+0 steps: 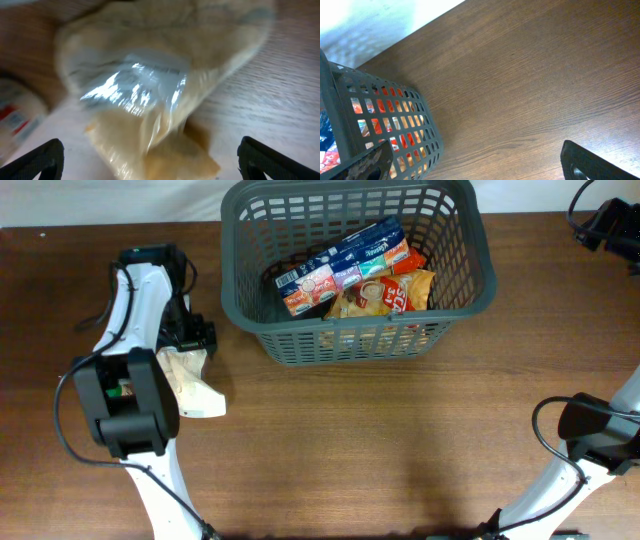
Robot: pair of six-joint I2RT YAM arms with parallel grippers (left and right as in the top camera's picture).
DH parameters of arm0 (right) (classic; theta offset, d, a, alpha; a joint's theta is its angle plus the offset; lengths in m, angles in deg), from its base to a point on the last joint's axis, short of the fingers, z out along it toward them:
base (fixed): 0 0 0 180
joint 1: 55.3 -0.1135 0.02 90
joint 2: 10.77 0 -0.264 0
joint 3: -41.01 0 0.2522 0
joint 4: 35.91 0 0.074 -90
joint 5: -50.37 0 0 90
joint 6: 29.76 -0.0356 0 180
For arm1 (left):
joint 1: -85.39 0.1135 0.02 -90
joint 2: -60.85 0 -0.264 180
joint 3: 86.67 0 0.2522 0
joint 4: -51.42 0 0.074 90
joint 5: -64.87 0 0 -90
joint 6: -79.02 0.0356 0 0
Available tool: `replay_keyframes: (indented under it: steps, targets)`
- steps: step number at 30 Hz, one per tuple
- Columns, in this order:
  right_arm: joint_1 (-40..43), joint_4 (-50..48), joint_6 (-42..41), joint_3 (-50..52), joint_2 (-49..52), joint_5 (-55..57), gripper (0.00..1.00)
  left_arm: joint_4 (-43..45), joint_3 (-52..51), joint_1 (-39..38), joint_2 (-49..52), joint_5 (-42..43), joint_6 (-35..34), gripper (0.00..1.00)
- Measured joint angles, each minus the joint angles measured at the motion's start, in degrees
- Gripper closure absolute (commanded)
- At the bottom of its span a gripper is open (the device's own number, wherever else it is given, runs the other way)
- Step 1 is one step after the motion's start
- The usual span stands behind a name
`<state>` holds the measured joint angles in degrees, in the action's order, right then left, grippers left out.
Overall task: Pack container
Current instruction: 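Grasp the crumpled white paper bag with the left gripper, then drop the white paper bag into the basket and withdraw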
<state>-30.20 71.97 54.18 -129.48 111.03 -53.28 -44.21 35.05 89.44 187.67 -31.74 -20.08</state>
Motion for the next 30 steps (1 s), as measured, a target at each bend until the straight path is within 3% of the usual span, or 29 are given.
replay_keyframes:
  steps: [3,5,6,7,16,20,26,30]
  targets:
    - [0.0,0.0,0.0,0.0,0.0,-0.02,0.01,1.25,-1.81,0.22,3.17,0.85,-0.17,0.18]
    - [0.0,0.0,0.0,0.0,0.0,0.0,0.01,2.99,-3.04,0.22,4.07,0.85,-0.37,0.44]
    - [0.0,-0.02,0.02,0.0,0.0,0.0,0.01,3.54,-3.45,0.26,4.28,0.85,-0.5,0.53]
    - [0.0,0.0,-0.02,0.0,0.0,-0.02,0.01,3.76,-3.69,0.28,4.33,0.85,-0.63,0.98]
    - [0.0,0.0,0.02,0.0,0.0,0.0,0.01,2.91,-4.66,0.96,4.55,2.14,-0.79,0.98]
    - [0.0,-0.02,0.0,0.0,0.0,-0.02,0.01,-0.15,1.07,1.27,2.34,2.14,-0.79,0.98]
    - [0.0,0.0,0.0,0.0,0.0,-0.02,0.01,0.31,19.28,1.29,-15.04,2.16,0.13,0.98]
    - [0.0,0.0,0.0,0.0,0.0,0.0,0.01,7.19,28.3,0.96,-27.85,5.51,8.74,0.98]
